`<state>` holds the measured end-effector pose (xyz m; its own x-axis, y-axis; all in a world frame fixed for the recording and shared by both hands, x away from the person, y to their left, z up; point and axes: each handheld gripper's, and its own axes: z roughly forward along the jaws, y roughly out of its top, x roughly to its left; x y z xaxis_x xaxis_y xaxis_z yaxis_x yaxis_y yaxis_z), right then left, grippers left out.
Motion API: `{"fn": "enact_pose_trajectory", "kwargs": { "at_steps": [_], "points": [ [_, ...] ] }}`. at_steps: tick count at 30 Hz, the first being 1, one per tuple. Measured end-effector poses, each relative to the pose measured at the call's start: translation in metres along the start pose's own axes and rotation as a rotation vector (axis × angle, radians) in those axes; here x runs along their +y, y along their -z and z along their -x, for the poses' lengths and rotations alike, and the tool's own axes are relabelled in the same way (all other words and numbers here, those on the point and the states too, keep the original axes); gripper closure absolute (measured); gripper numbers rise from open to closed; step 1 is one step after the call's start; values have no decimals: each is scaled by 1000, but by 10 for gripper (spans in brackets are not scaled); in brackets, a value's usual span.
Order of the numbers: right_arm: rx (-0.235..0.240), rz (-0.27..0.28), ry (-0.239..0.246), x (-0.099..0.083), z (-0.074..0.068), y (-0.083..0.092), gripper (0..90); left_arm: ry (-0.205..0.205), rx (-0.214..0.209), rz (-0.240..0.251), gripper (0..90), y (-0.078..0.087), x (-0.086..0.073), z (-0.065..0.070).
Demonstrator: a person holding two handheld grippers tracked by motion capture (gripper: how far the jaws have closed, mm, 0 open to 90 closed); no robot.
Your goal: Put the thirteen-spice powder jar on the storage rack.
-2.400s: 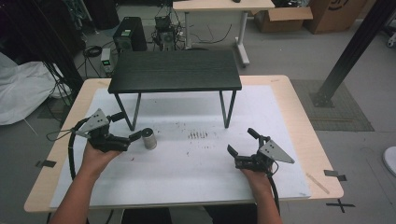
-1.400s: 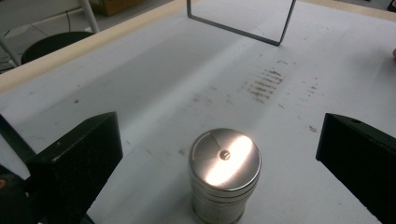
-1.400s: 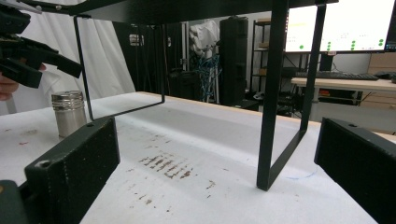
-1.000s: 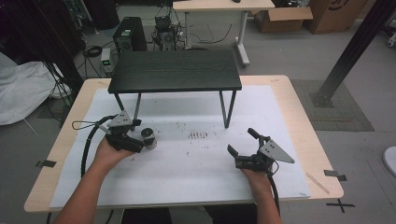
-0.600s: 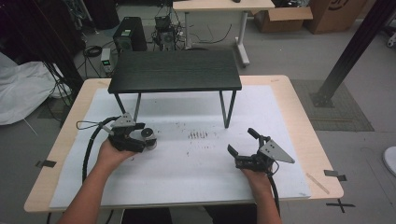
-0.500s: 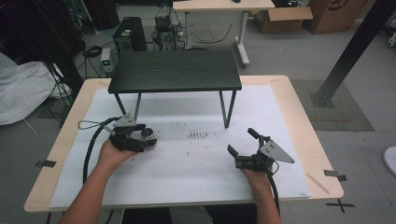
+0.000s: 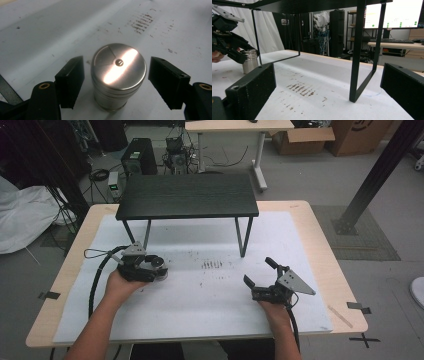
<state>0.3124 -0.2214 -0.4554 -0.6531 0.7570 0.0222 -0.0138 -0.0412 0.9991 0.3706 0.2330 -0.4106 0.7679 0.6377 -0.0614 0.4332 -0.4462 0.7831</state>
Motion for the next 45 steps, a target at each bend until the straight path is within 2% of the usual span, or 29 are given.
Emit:
{"fn": "enact_pose_trajectory", "kwargs": {
  "at_steps": [2,6,25,30,34,38,43,45],
  "points": [
    [0,0,0,0,0,0,0,2,4,-7,309,-1,-1,0],
    [0,0,0,0,0,0,0,38,-2,2,342,0,-2,-2],
    [-1,4,-3,0,1,0,0,26,14,2,428,-2,-5,-1],
    [-2,4,-2,0,0,0,0,27,5,6,467,-2,-7,-1],
    [-2,4,-3,0,1,0,0,1,16,6,485,-1,-6,1],
    [-2,4,-2,0,0,0,0,1,14,5,488,-1,-6,2],
    [-2,4,-1,0,0,0,0,-41,25,-3,490,2,-6,6],
    [-3,4,1,0,0,0,0,-28,20,0,490,4,-5,7]
  ]
}}
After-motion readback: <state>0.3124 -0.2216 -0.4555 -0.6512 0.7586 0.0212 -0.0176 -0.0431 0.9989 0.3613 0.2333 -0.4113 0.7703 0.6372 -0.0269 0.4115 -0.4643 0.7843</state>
